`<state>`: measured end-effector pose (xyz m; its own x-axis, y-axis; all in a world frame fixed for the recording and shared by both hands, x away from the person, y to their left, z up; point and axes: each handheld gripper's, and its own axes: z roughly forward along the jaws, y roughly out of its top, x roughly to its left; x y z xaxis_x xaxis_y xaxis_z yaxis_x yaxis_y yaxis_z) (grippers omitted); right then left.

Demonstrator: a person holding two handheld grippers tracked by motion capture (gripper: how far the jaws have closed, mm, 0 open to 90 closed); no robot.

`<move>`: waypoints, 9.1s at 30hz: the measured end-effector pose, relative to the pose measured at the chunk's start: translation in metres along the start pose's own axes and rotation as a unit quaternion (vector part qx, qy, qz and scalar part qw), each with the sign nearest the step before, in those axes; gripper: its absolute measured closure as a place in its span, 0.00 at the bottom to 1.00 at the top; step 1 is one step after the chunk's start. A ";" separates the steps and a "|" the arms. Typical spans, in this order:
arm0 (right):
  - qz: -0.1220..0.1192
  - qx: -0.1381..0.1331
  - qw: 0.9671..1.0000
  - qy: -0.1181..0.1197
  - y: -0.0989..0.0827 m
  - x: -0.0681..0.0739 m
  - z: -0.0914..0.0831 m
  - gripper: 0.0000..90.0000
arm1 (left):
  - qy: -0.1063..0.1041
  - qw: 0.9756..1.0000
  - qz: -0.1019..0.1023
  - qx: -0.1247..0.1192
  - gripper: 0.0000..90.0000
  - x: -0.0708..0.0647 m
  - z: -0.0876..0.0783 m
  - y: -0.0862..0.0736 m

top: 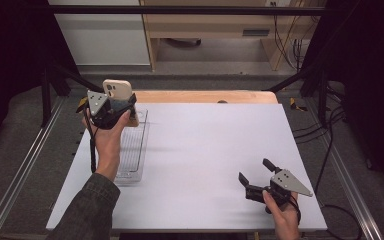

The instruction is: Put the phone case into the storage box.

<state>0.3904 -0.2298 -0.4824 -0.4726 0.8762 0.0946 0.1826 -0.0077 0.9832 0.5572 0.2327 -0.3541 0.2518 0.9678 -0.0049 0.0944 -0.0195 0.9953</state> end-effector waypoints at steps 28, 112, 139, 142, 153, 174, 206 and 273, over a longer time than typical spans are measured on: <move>-0.001 -0.004 1.000 0.003 0.000 -0.001 -0.001 0.03 | 0.011 1.000 -0.006 0.006 0.13 0.005 0.025 -0.012; -0.004 -0.019 1.000 0.005 0.003 0.001 -0.001 0.03 | 0.026 0.999 0.002 0.022 0.13 0.012 0.063 -0.032; -0.013 -0.015 1.000 0.008 0.002 0.004 0.001 0.03 | 0.028 0.999 -0.004 0.042 0.13 0.018 0.071 -0.054; -0.013 -0.015 1.000 0.008 0.002 0.004 0.001 0.03 | 0.027 0.999 -0.002 0.044 0.13 0.017 0.071 -0.055; -0.014 -0.013 1.000 0.007 0.002 0.003 0.000 0.03 | 0.027 0.998 0.003 0.049 0.13 0.014 0.074 -0.057; -0.016 -0.011 1.000 0.008 0.002 0.003 0.001 0.03 | 0.035 0.998 0.016 0.056 0.13 0.016 0.079 -0.054; -0.016 -0.011 1.000 0.009 0.002 0.004 0.001 0.03 | 0.035 0.997 0.016 0.072 0.13 0.015 0.084 -0.065; -0.013 -0.007 1.000 0.016 0.001 0.005 0.002 0.03 | 0.031 0.994 -0.009 0.104 0.11 0.018 0.092 -0.078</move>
<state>0.3901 -0.2246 -0.4809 -0.5037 0.8606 0.0746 0.1580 0.0069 0.9874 0.6430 0.2285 -0.4403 0.1893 0.9819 -0.0108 0.2972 -0.0468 0.9537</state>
